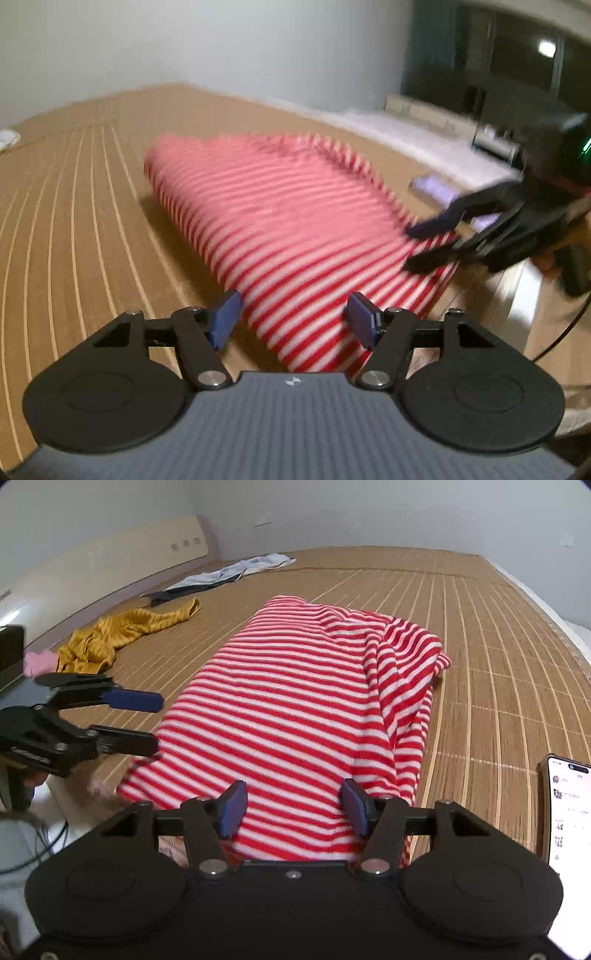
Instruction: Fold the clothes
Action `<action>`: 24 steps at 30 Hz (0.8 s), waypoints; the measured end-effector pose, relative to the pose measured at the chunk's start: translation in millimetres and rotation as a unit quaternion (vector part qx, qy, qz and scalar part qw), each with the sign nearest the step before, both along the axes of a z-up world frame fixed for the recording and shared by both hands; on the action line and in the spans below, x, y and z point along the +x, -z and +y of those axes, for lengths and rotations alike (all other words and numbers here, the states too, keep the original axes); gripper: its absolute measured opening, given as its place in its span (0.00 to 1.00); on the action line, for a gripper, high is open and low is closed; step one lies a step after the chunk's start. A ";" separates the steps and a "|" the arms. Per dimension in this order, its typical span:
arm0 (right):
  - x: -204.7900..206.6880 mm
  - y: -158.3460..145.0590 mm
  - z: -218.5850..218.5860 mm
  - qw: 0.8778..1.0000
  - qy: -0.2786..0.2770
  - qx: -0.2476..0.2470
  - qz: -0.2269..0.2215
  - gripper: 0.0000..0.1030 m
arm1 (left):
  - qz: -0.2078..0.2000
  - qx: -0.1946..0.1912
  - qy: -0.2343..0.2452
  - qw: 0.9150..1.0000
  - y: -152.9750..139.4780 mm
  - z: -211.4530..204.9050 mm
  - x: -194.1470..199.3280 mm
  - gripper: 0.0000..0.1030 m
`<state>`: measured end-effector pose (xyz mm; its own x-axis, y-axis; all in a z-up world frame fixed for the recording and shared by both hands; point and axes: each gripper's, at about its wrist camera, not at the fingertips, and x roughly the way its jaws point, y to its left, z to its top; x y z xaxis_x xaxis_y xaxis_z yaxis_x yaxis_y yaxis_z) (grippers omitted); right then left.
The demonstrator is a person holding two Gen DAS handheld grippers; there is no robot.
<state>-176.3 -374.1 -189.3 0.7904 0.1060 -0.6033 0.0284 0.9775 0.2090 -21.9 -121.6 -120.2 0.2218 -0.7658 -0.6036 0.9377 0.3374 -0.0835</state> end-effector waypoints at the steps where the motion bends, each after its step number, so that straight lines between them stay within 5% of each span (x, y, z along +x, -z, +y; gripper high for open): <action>1: -0.9 -0.7 -0.4 1.000 -0.003 0.001 0.003 0.57 | 0.002 0.008 -0.001 1.000 1.4 -1.0 0.8 0.67; 5: -5.4 -7.6 -6.3 1.000 -0.009 0.024 0.006 0.57 | 0.006 0.002 0.001 1.000 -4.8 4.4 4.6 0.68; 13: -25.7 -26.2 -45.2 0.987 0.074 0.115 -0.086 0.73 | 0.067 -0.066 -0.060 0.994 -16.2 20.6 38.0 0.68; 18: -5.6 -7.9 -69.6 0.980 0.115 0.147 -0.073 0.78 | 0.153 -0.083 -0.092 0.980 -12.1 -3.1 67.6 0.68; 24: 24.9 12.5 -94.2 0.965 0.125 0.220 -0.068 0.78 | 0.184 -0.074 -0.114 0.974 -3.2 -34.1 88.8 0.68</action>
